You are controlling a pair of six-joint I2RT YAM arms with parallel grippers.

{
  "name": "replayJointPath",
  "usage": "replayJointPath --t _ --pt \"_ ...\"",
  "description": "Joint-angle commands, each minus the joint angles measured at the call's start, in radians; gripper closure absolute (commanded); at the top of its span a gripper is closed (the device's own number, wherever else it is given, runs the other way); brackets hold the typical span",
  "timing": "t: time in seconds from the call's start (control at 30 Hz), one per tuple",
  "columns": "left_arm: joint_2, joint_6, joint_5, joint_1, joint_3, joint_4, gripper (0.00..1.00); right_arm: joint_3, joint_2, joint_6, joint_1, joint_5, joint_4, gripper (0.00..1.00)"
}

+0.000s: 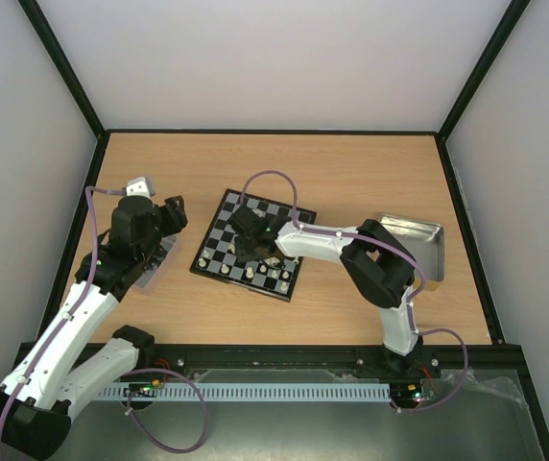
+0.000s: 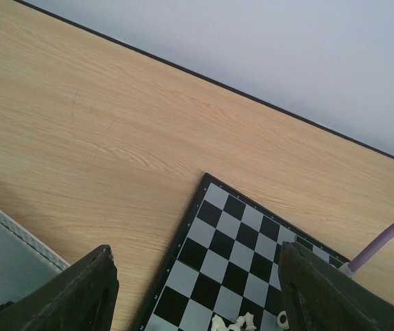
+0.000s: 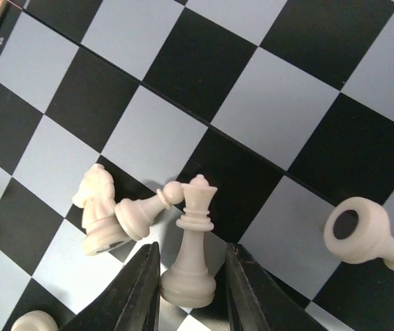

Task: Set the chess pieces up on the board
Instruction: Pick up the chess piece from the chessboard.

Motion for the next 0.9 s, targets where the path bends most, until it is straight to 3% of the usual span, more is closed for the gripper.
replayJointPath --t 0.0,0.13,0.3,0.43,0.67,0.87 --pt "0.001 -0.003 0.001 0.004 0.002 0.018 0.34 0.009 0.010 -0.018 -0.003 0.047 -0.057 0.73" --pt "0.003 -0.005 0.004 0.004 0.000 0.021 0.34 0.002 0.006 -0.032 -0.003 0.047 -0.065 0.71" --pt "0.005 -0.007 0.009 0.004 0.000 0.023 0.35 0.008 0.017 -0.046 -0.004 0.045 -0.069 0.86" --pt "0.006 -0.010 0.019 0.004 0.000 0.022 0.34 0.003 -0.004 -0.074 -0.007 0.070 -0.047 0.88" --pt "0.016 0.010 0.108 0.004 -0.009 0.059 0.33 -0.110 -0.166 -0.163 -0.042 0.073 0.190 0.87" --pt "0.029 0.041 0.305 0.004 0.001 0.119 0.27 -0.232 -0.340 -0.329 -0.056 -0.006 0.413 0.86"
